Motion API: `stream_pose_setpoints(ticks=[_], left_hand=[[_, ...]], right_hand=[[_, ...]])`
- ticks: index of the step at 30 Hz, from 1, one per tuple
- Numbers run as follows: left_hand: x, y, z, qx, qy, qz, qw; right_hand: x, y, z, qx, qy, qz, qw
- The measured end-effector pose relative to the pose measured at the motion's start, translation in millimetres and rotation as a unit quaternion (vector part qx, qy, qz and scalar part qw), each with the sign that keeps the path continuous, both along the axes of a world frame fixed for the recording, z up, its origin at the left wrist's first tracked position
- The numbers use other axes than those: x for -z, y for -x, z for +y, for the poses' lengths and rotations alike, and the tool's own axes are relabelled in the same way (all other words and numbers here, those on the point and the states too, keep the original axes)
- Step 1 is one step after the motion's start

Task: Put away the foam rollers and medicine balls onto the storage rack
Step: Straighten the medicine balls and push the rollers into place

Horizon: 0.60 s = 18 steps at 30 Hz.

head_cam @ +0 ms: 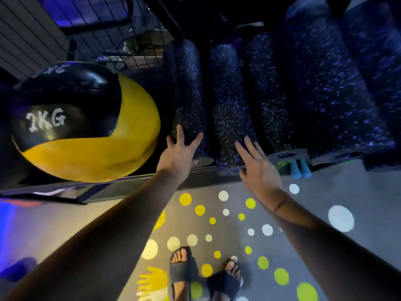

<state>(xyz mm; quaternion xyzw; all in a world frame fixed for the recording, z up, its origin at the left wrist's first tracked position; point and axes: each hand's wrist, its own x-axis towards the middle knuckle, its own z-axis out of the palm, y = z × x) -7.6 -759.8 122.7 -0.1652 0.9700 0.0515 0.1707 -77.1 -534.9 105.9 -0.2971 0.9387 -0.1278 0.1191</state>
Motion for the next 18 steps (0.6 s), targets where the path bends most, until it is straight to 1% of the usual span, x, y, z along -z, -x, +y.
stream_pose_setpoints(ticks=[2, 4, 7, 10, 12, 18], left_hand=[[-3, 4, 6, 0.006, 0.009, -0.02, 1.0], [-1, 3, 7, -0.016, 0.001, -0.019, 1.0], [8, -2, 0, -0.043, 0.011, 0.019, 0.999], [17, -7, -3, -0.038, 0.004, 0.061, 0.997], [20, -12, -7, -0.031, 0.008, 0.073, 0.997], [24, -21, -12, -0.028, 0.013, 0.058, 0.998]], right_hand=[[3, 4, 0, -0.004, -0.01, 0.022, 1.0], [1, 8, -2, -0.014, -0.041, 0.045, 0.998], [1, 11, -9, -0.022, -0.117, 0.08, 0.99], [9, 12, -21, -0.027, -0.181, 0.108, 0.977], [11, 17, -28, -0.034, -0.186, 0.12, 0.975], [-1, 28, -52, -0.033, -0.171, 0.061, 0.983]])
